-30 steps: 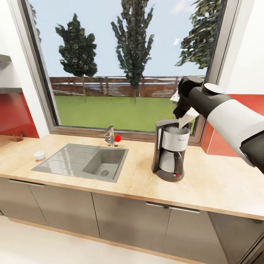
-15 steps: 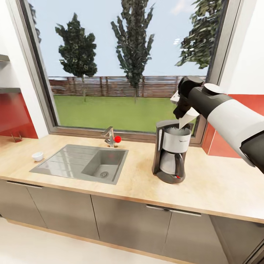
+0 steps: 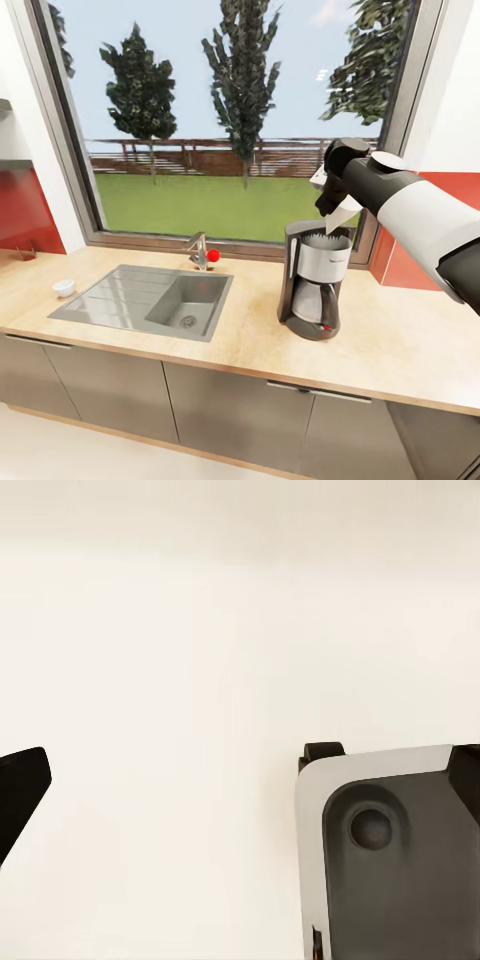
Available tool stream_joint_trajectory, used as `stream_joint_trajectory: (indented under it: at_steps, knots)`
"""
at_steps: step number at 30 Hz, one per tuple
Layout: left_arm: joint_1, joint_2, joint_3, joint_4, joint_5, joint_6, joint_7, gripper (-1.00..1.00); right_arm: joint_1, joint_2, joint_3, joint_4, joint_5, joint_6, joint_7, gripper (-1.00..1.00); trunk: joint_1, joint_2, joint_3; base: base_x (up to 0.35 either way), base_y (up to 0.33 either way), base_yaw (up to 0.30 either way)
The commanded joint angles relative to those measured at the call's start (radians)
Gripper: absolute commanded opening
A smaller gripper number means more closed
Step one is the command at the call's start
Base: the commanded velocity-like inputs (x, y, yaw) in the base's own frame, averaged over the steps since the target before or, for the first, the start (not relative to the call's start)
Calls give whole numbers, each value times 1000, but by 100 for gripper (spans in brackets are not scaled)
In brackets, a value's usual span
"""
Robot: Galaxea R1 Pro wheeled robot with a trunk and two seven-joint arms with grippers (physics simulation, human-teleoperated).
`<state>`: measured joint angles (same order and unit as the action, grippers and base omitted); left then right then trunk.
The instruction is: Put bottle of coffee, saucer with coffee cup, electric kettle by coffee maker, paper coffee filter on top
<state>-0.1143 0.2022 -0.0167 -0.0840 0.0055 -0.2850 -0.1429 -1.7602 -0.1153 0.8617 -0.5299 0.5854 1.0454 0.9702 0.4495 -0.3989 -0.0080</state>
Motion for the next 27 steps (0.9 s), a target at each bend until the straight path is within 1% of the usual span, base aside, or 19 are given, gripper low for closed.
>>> stream_joint_trajectory:
  at_steps: [1,8,15,27]
  knots:
    - [-1,0,-1,1,1,-4,-3,100,-1,-2,5,-2,9,2,10,-100,0,-1,-1,12,0,0]
    - [-1,0,-2,1,1,-4,-3,100,-1,-4,5,-1,9,2,10,-100,0,-1,-1,12,0,0]
    - [-1,0,-1,1,1,-3,-3,100,0,-3,5,-1,8,2,10,-100,0,-1,-1,114,0,0]
    - [-1,0,-2,1,1,-4,-4,100,0,-4,5,-1,8,2,10,-100,0,-1,-1,19,-1,0]
